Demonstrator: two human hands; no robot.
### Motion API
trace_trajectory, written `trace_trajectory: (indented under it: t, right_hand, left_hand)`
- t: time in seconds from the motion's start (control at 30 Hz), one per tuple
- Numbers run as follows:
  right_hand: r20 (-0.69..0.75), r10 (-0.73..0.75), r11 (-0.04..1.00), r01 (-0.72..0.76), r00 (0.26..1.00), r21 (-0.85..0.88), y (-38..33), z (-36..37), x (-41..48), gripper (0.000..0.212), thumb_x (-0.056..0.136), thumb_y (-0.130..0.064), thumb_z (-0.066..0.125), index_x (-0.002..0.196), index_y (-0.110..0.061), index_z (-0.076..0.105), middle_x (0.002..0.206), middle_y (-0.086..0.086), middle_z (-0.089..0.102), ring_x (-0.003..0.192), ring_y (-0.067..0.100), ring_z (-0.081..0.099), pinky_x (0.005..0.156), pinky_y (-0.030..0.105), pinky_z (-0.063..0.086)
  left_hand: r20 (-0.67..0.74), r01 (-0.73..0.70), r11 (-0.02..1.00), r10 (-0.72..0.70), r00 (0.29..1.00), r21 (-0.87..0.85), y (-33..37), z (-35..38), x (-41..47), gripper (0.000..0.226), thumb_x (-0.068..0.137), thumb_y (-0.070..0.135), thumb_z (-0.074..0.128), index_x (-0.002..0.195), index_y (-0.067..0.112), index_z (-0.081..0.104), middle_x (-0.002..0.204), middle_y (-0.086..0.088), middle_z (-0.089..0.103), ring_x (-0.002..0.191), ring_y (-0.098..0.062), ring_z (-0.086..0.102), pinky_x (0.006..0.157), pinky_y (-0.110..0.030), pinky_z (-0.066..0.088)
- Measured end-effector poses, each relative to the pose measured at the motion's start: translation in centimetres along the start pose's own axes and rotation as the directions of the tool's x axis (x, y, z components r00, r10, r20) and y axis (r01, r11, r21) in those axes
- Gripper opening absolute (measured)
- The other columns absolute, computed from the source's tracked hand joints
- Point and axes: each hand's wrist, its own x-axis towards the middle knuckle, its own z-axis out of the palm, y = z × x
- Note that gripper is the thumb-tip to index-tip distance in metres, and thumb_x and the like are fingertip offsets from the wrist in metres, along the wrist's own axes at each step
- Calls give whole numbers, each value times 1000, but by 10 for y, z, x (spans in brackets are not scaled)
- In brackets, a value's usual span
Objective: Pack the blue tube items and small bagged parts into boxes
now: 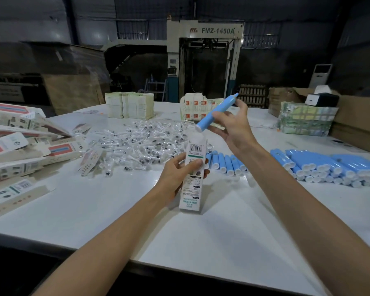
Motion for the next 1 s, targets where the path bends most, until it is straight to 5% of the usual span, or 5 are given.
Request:
trace_trajectory:
  t: [0.2,0.43,0.73,0.9,1.0]
  right_hand:
    - [2,-29,905,28,1000,-424,18,-1,2,105,95,-4,71,159,-49,1,128,12,62,104,16,73,82,33,64]
    - [166,154,728,2,974,-685,9,-14,10,97,82,-15,81,151,-49,21,104,7,74,78,0,71,65,17,49]
    - [290,212,676,74,933,-733,31,-19,-12,15,99,-27,66,114,-29,69,121,-15,61,105,10,66,77,26,52]
    - [64,-30,746,65,998,-663,73,-27,-15,16,107,-21,56,116,-19,69,126,4,57,113,14,62,94,32,52]
    - [66,-58,684,88,996,-724,97,-23,-13,19,106,-8,54,110,-21,66,119,4,64,102,5,62,89,24,46]
  left_hand:
    - [-1,-18,999,18,1000,28,1,0,-2,39,88,29,91,124,21,77,121,-20,78,106,-46,77,96,-55,63]
    - [31,-17,996,15,999,87,1,3,-3,42,86,41,92,123,27,78,119,-18,79,105,-43,79,88,-46,65]
    - [22,9,998,-10,1000,55,1,4,-6,29,103,30,73,130,20,71,123,-15,79,103,-40,79,84,-42,65]
    - [-76,-5,996,12,997,85,4,0,-4,33,109,29,63,137,12,61,119,-10,81,90,-27,80,77,-34,65]
    - [-239,-65,997,74,968,44,10,-13,1,30,109,29,62,132,9,63,114,-16,81,79,-25,78,69,-33,64]
